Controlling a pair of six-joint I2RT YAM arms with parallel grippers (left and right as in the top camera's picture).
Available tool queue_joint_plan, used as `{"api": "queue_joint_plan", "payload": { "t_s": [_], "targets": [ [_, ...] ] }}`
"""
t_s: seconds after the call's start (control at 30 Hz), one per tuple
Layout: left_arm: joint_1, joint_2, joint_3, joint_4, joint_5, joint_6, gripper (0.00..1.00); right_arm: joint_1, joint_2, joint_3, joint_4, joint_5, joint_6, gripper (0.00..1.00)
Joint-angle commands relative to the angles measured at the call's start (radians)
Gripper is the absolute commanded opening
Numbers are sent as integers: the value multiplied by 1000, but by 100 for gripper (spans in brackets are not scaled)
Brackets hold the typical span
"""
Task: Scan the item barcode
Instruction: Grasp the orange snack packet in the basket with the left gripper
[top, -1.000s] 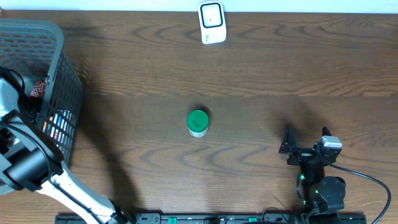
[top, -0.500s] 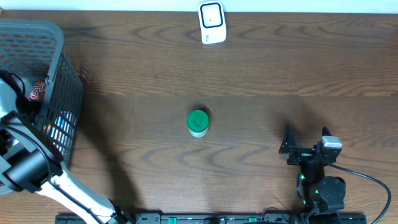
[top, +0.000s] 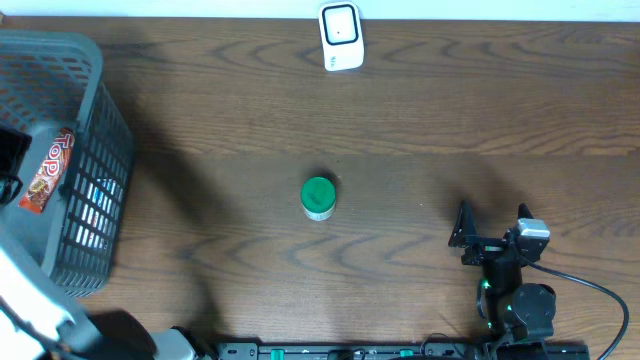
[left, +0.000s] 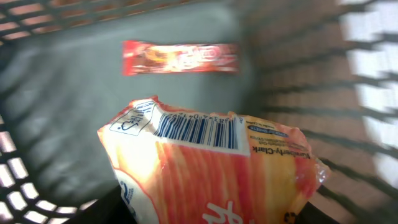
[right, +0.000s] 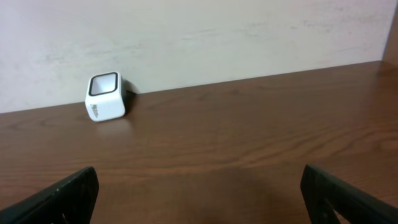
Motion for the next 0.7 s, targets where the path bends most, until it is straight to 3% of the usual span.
{"api": "queue_joint_plan", "payload": {
  "t_s": [0.0, 0.33, 0.67],
  "targets": [
    [1, -131, 17, -6, 193, -1, 59, 0, -6, -2, -3, 6, -11, 99],
    [-44, -393, 16, -15, 446, -20, 58, 0, -6, -2, -3, 6, -11, 99],
    [-367, -408, -9, -13, 444, -35, 59, 0, -6, -2, -3, 6, -11, 99]
  ]
}}
